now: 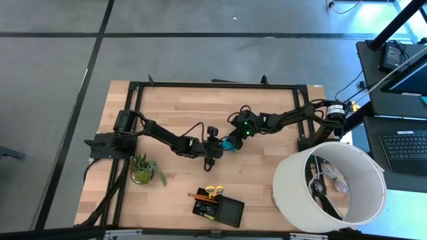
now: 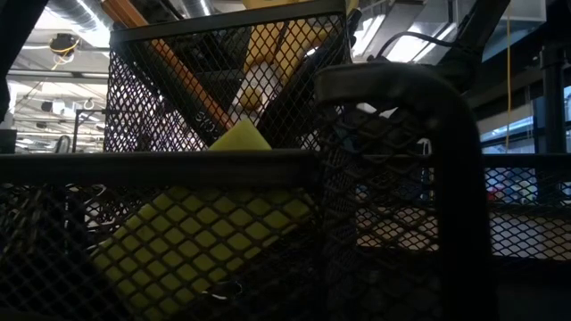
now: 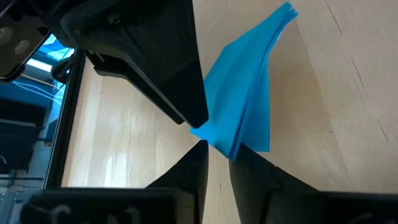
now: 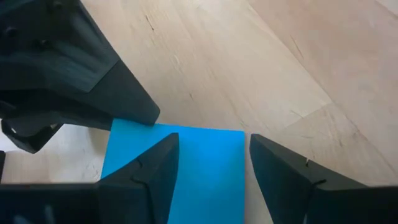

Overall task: Pick and place office supplies into organizer
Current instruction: Put the blue sticky notes into the black desk organizer

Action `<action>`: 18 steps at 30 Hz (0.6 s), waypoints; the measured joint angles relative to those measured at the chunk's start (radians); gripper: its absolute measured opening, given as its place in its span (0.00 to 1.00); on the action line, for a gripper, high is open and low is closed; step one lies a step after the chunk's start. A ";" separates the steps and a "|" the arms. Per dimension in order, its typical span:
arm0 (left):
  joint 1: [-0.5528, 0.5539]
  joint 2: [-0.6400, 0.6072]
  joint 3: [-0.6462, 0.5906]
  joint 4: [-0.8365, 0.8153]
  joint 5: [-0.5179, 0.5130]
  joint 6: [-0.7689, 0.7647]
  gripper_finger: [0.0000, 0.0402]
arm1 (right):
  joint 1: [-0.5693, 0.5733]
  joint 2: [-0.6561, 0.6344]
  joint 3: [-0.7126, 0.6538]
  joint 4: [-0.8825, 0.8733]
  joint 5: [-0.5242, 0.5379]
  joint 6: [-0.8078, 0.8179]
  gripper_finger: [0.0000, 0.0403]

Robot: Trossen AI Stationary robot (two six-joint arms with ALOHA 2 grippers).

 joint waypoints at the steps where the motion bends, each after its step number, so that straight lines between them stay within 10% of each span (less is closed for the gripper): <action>1: -0.002 0.000 0.000 0.003 0.000 0.000 0.15 | 0.000 0.000 0.000 0.000 0.000 0.000 0.50; 18: -0.004 0.000 0.000 0.040 0.003 0.059 0.12 | 0.000 0.000 0.000 0.000 0.000 0.000 0.50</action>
